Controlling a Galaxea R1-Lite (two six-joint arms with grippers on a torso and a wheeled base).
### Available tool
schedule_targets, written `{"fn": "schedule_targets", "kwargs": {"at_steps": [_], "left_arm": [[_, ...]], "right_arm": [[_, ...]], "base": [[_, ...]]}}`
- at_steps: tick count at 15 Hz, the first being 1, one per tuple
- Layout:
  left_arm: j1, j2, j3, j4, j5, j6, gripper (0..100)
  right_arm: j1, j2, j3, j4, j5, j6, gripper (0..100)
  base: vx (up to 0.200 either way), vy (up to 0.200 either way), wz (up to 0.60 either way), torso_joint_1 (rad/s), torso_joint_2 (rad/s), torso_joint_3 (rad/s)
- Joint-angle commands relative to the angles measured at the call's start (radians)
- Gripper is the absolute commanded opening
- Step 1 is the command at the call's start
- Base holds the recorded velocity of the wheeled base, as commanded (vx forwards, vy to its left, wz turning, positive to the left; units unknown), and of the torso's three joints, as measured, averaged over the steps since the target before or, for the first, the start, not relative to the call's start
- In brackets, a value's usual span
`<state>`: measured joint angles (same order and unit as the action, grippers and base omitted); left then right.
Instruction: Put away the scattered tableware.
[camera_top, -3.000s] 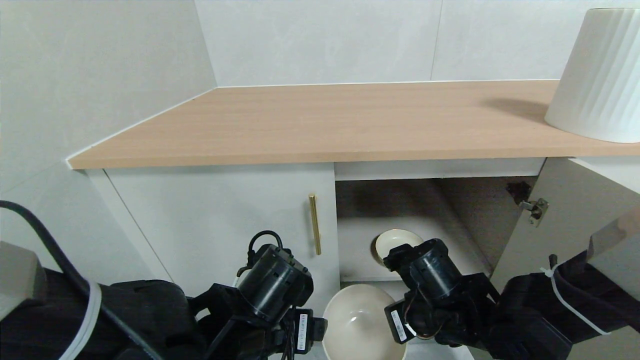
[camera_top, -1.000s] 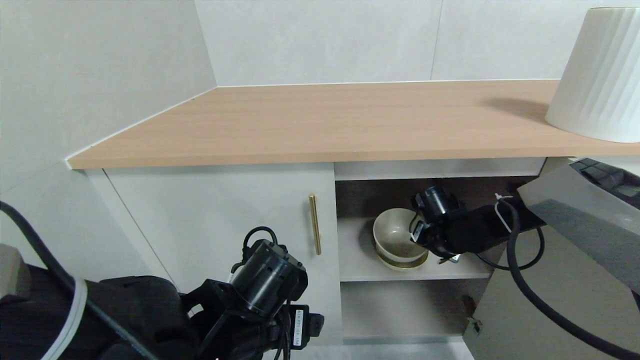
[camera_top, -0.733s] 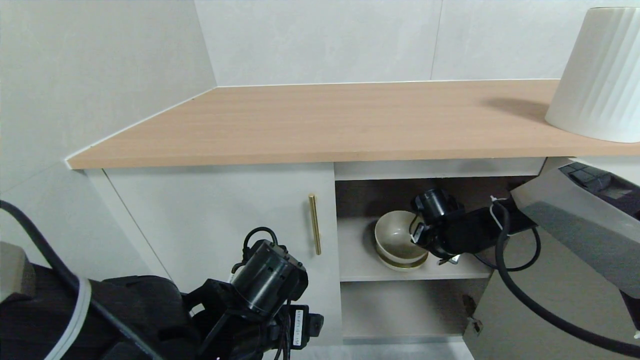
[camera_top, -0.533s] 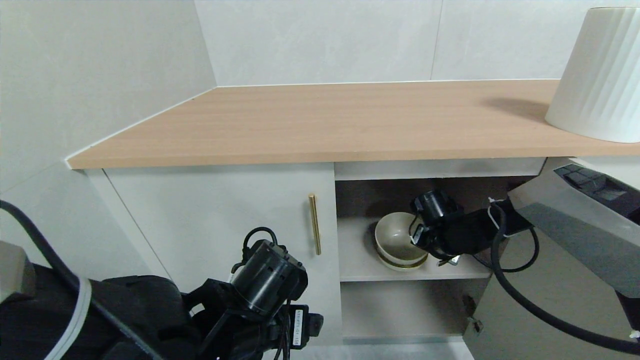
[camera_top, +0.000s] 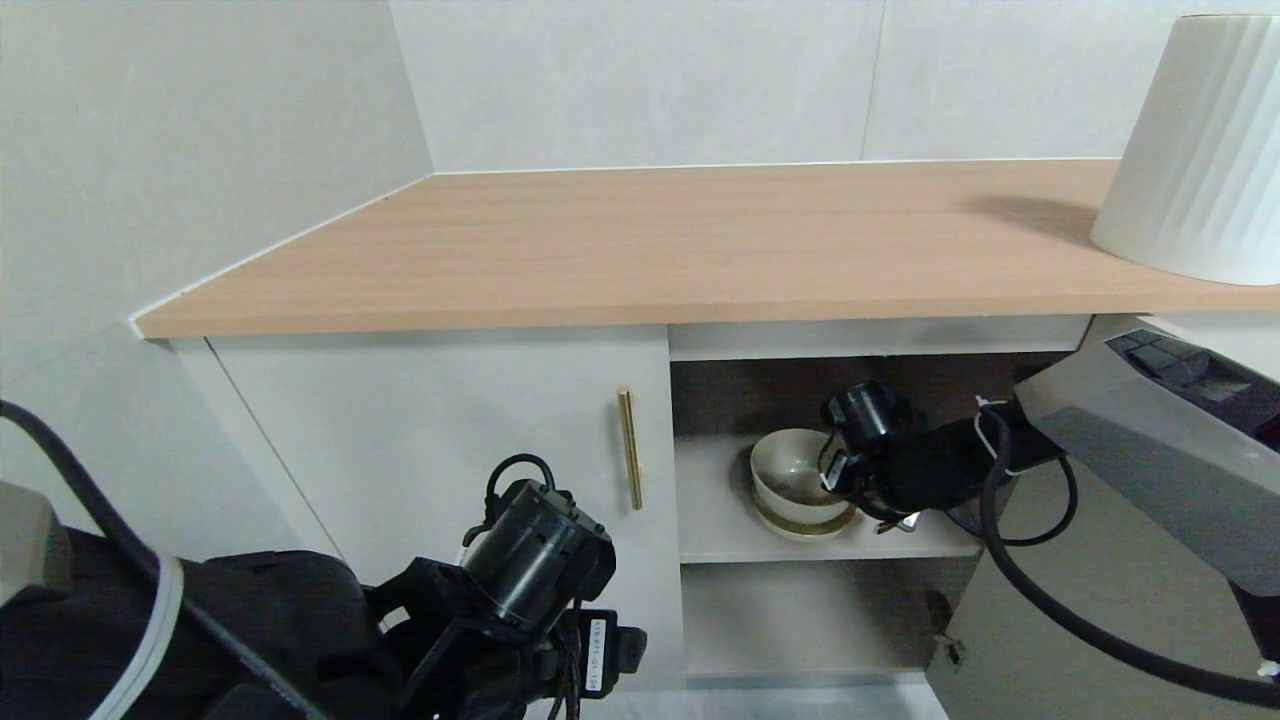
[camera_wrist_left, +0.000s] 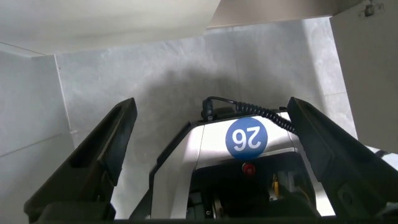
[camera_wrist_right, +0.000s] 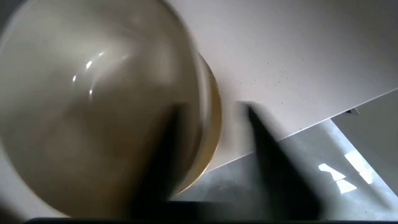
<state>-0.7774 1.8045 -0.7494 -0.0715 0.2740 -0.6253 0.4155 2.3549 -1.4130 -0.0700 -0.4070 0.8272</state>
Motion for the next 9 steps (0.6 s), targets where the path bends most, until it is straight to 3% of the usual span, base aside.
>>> {"fn": "schedule_targets", "kwargs": {"at_steps": [1,6,7,9], "left_arm": [[0.000,-0.001,0.001,-0.001,0.001,-0.001,100],[0.026,-0.062,-0.004,0.042,0.002,0.009,100],[0.044,-0.126,0.001,0.101,0.002,0.036,100],[0.076,-0.201,0.005,0.144,0.001,0.047,100]], "right_arm": [[0.003,-0.009,0.003,0.001,0.001,0.000,100],[0.043,-0.157,0.092,0.064,0.059,-0.007,100],[0.060,-0.267,0.151,0.141,0.151,-0.046,100],[0.089,-0.401,0.247,0.220,0.231,-0.140,100]], "base": [[0.000,0.000,0.00,0.000,0.00,0.000],[0.000,0.000,0.00,0.000,0.00,0.000],[0.000,0.000,0.00,0.000,0.00,0.000],[0.000,0.000,0.00,0.000,0.00,0.000]]}}
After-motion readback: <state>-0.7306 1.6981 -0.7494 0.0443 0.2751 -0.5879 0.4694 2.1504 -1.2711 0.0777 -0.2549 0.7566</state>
